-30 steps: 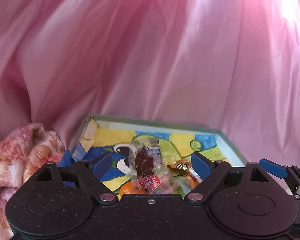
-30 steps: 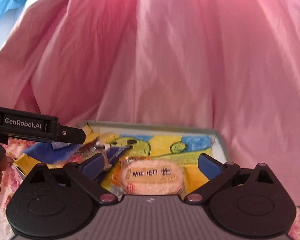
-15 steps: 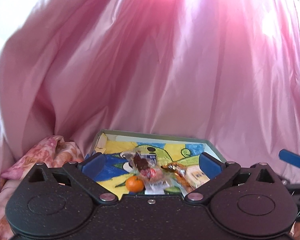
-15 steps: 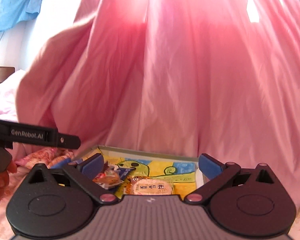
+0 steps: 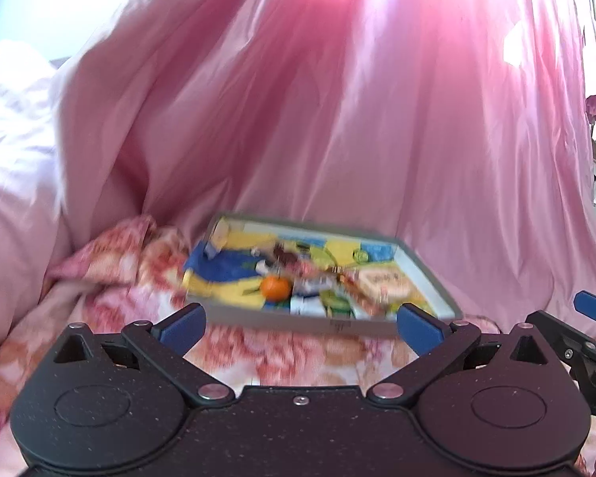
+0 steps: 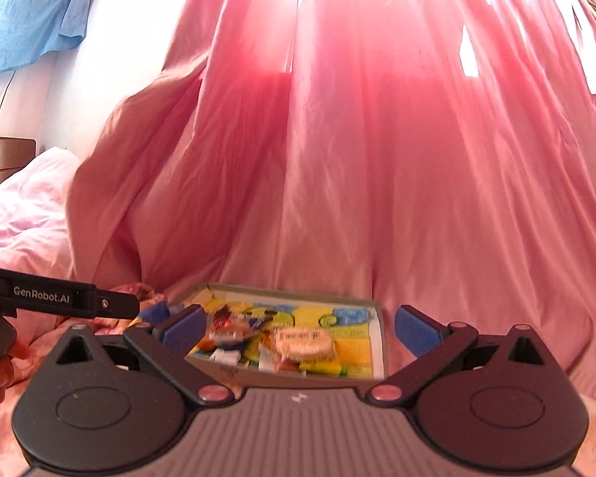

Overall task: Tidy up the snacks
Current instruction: 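Withdraw both tools from the tray toward the remaining snacks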

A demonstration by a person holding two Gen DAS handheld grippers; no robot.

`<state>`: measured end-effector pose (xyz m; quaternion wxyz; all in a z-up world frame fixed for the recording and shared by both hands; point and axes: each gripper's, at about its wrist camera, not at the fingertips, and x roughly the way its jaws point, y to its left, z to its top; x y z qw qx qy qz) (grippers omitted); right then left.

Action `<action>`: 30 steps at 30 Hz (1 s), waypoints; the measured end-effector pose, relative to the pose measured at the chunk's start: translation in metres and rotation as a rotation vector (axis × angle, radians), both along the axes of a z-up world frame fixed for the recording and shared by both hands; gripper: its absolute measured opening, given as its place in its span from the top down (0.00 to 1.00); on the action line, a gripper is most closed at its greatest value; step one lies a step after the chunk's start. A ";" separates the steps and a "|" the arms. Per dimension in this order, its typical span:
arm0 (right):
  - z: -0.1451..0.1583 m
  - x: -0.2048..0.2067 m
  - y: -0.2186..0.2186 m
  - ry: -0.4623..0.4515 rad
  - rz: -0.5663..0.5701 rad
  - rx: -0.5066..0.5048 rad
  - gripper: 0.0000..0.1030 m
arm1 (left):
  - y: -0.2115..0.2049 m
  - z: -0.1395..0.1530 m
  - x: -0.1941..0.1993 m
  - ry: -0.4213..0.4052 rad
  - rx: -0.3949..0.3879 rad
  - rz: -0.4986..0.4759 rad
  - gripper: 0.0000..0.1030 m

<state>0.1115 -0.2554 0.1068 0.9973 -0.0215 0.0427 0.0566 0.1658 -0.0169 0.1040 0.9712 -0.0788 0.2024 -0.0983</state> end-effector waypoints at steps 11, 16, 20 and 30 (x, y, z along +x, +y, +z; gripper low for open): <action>-0.053 -0.054 0.004 0.143 -0.016 0.000 0.00 | 0.001 -0.048 -0.057 0.063 0.069 0.012 0.01; -0.079 -0.061 0.011 0.266 0.031 -0.032 0.00 | 0.003 -0.071 -0.070 0.135 0.102 0.025 0.01; -0.095 -0.068 0.018 0.310 0.047 -0.054 0.00 | 0.010 -0.090 -0.077 0.187 0.097 0.046 0.01; -0.119 -0.067 0.021 0.408 0.029 -0.038 0.00 | 0.014 -0.109 -0.079 0.241 0.091 0.047 0.01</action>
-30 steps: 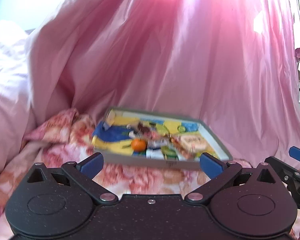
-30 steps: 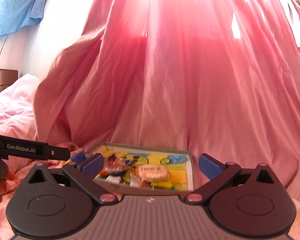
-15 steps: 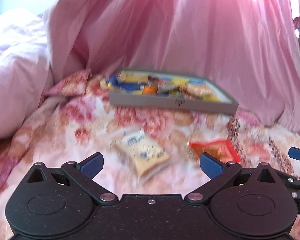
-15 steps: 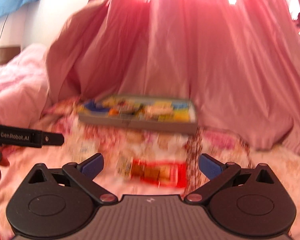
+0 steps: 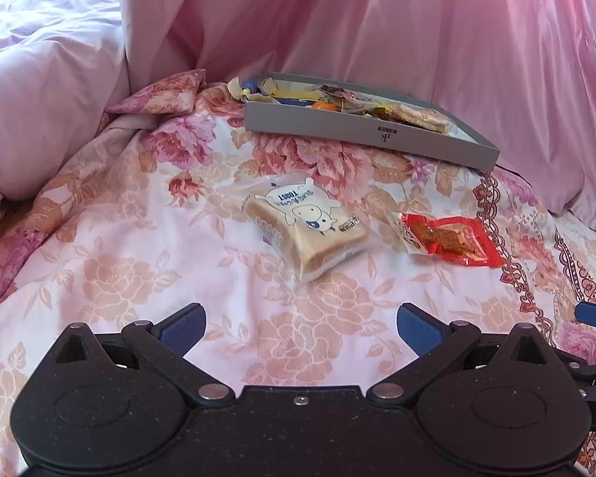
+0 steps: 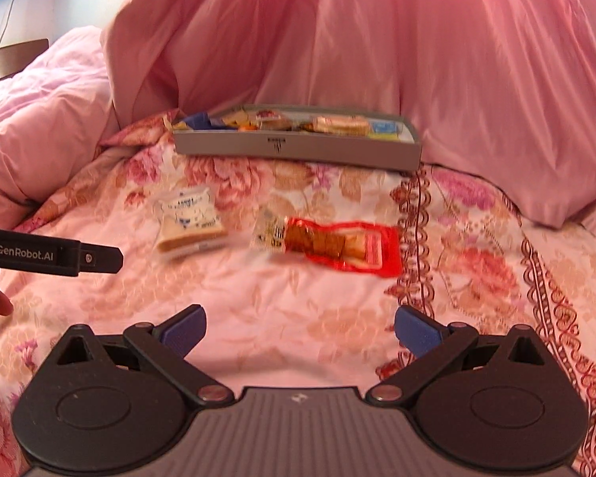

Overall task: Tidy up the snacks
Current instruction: 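Withdraw both tools from the tray toward the remaining snacks, then close the left tool on the TOAST bread pack while the right tool grasps the red spicy strip pack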

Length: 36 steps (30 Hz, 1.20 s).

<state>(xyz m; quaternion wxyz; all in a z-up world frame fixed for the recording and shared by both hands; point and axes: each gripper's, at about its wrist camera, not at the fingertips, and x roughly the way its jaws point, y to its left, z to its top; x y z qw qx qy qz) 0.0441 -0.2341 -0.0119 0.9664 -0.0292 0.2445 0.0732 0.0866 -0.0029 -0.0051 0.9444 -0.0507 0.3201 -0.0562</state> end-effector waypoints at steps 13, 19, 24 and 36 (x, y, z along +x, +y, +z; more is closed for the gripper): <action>-0.008 0.015 -0.006 0.030 -0.020 0.009 0.00 | -0.005 -0.009 0.012 0.058 -0.025 -0.011 0.01; -0.011 0.028 -0.011 0.043 -0.022 0.012 0.00 | -0.009 -0.007 0.033 0.072 -0.011 -0.007 0.01; -0.010 0.037 -0.023 0.039 -0.039 -0.001 0.00 | -0.020 0.001 0.075 0.084 0.030 0.042 0.01; 0.000 0.102 -0.039 -0.002 0.176 -0.069 0.00 | -0.034 -0.001 0.177 0.250 -0.096 0.289 0.04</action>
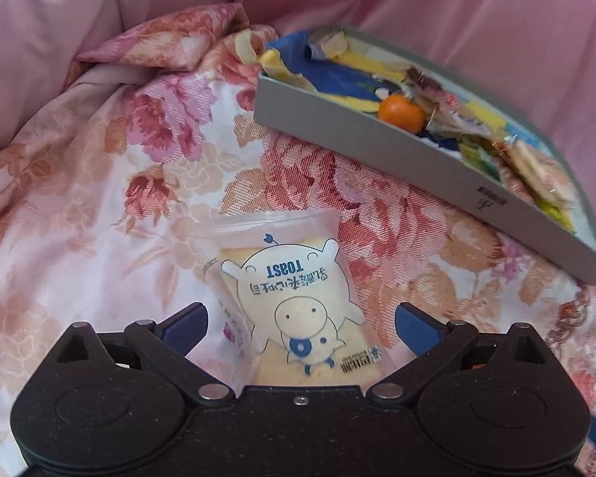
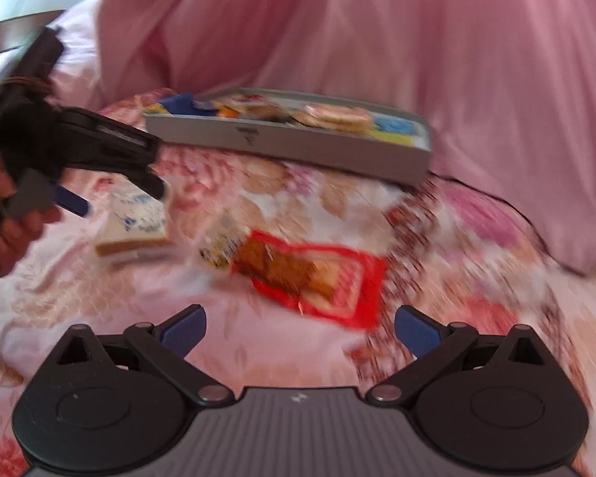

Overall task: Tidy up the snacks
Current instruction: 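Close the left tool on the TOAST bread pack while the right tool grasps the red spicy strip pack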

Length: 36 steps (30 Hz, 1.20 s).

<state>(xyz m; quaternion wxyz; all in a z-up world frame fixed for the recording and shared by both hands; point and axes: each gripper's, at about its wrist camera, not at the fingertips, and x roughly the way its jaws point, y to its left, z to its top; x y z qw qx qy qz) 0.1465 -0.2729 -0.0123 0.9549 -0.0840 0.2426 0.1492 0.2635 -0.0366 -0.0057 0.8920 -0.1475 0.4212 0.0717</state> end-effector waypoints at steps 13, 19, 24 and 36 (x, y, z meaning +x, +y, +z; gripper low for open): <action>0.006 0.121 0.007 0.159 0.176 0.114 0.00 | 0.004 -0.022 0.015 0.055 0.097 -0.136 0.05; -0.006 0.147 0.002 0.265 0.199 0.140 0.00 | 0.021 -0.024 0.005 0.064 0.107 -0.205 0.04; -0.006 0.137 -0.008 0.348 0.230 0.170 0.00 | 0.038 -0.027 0.000 0.067 0.125 -0.304 0.05; -0.021 0.070 0.031 0.216 0.203 -0.112 0.01 | 0.022 -0.035 -0.047 0.009 0.238 -0.382 0.10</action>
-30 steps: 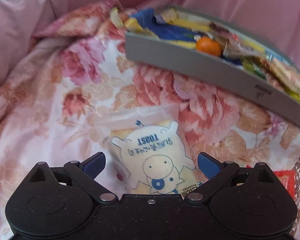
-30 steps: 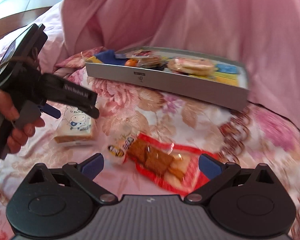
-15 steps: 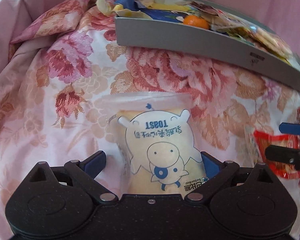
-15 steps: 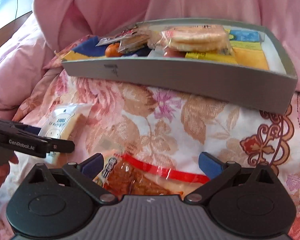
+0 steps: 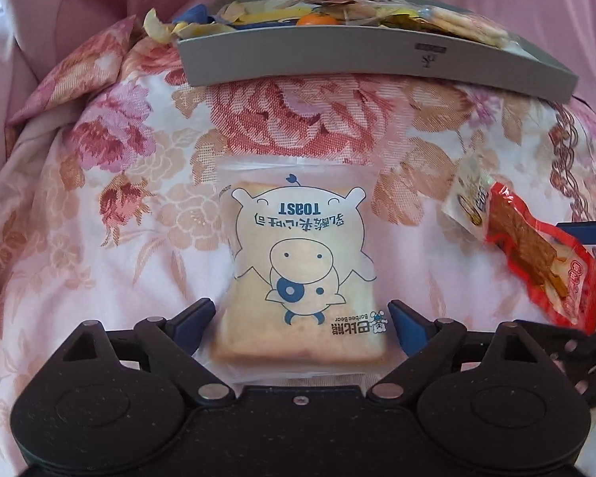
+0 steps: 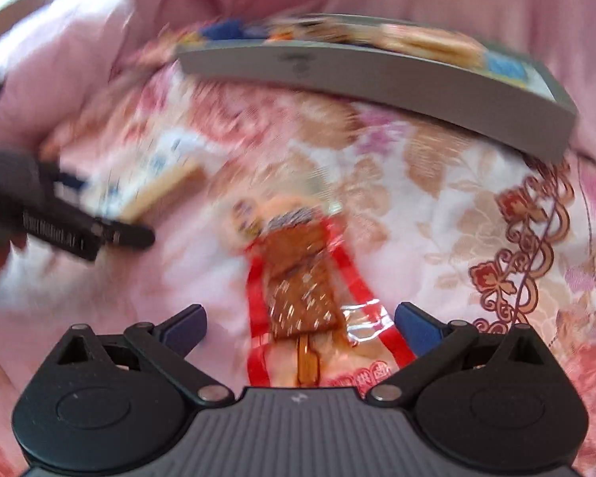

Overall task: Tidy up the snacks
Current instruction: 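Close the left tool on the TOAST bread pack while the right tool grasps the red spicy strip pack, then lift and carry the TOAST pack and red strip pack toward the grey tray with both tools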

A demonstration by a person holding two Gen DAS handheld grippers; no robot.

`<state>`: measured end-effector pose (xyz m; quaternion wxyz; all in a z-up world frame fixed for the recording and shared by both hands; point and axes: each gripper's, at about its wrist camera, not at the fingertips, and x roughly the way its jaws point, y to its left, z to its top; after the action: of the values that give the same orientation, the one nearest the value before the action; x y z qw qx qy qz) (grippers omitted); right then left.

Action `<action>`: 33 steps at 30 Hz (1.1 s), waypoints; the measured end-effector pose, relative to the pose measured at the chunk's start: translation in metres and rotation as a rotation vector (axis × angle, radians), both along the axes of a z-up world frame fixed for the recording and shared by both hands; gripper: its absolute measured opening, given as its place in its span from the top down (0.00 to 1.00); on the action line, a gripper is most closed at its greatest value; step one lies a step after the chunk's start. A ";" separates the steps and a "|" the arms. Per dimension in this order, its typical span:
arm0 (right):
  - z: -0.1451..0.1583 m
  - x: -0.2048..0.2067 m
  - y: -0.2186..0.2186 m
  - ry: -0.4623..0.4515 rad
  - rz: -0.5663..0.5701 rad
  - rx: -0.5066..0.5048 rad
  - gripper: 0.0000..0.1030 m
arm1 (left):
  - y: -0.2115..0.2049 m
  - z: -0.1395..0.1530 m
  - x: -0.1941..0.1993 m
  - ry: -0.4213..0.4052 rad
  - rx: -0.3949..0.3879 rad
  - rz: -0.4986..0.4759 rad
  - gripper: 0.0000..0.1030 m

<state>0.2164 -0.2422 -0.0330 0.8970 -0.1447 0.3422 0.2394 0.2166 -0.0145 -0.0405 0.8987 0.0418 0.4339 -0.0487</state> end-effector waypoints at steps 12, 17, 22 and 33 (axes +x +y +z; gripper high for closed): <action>0.002 0.002 0.006 -0.058 -0.141 0.083 0.05 | -0.017 0.002 0.025 -0.057 0.086 -0.069 0.09; -0.002 0.004 0.005 -0.075 -0.203 0.136 0.14 | -0.009 0.002 0.026 -0.049 -0.012 -0.029 0.27; 0.000 -0.008 0.011 -0.071 -0.238 0.137 0.33 | -0.009 0.004 0.012 -0.054 -0.037 -0.020 0.32; 0.001 -0.070 0.026 0.005 -0.255 0.161 0.38 | 0.001 0.000 -0.068 -0.025 -0.118 -0.032 0.32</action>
<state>0.1468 -0.2162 -0.0319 0.9281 -0.0270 0.3394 0.1507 0.1482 -0.0139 -0.0402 0.9040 -0.0037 0.4184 -0.0880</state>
